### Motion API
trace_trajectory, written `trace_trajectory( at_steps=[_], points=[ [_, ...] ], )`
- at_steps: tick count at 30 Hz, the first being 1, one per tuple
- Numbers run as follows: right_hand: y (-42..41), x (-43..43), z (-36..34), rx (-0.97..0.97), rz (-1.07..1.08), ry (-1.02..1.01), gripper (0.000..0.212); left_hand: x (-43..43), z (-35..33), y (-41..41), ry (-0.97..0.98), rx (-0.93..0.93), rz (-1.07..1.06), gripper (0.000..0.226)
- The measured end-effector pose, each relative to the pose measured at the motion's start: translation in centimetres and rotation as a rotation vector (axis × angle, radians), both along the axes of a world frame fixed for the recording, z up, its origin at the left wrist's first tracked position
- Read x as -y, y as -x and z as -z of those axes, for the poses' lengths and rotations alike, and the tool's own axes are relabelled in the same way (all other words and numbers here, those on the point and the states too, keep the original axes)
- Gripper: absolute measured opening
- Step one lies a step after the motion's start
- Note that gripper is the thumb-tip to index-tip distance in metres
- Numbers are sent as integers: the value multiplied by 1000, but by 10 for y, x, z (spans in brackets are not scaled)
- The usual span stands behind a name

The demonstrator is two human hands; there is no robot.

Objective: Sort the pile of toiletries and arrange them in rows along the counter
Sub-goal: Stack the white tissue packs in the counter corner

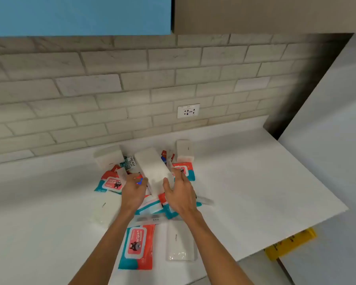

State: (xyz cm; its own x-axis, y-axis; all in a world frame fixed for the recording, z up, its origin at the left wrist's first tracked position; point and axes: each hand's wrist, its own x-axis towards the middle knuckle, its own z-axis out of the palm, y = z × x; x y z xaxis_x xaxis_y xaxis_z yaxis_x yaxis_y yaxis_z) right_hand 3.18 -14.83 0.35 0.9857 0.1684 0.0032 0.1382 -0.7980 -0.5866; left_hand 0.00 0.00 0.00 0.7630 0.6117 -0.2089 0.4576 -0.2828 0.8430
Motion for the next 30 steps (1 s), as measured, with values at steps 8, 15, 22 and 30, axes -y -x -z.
trace_trajectory(
  at_steps=[8, 15, 22, 30],
  points=[
    [-33, -25, 30, -146, 95, -102, 63, -13, 23, -25, 167, -112, -24, 50],
    [-55, -37, 46, -287, 155, -160, 63, -26, 63, -52, 390, -176, -52, 72],
    [-57, -34, 50, -310, 113, -190, 61, -17, 42, -52, 382, -125, -19, 53],
    [-41, -8, 49, -212, 137, -258, 64, 5, 32, -47, 387, 2, 56, 42]
  ],
)
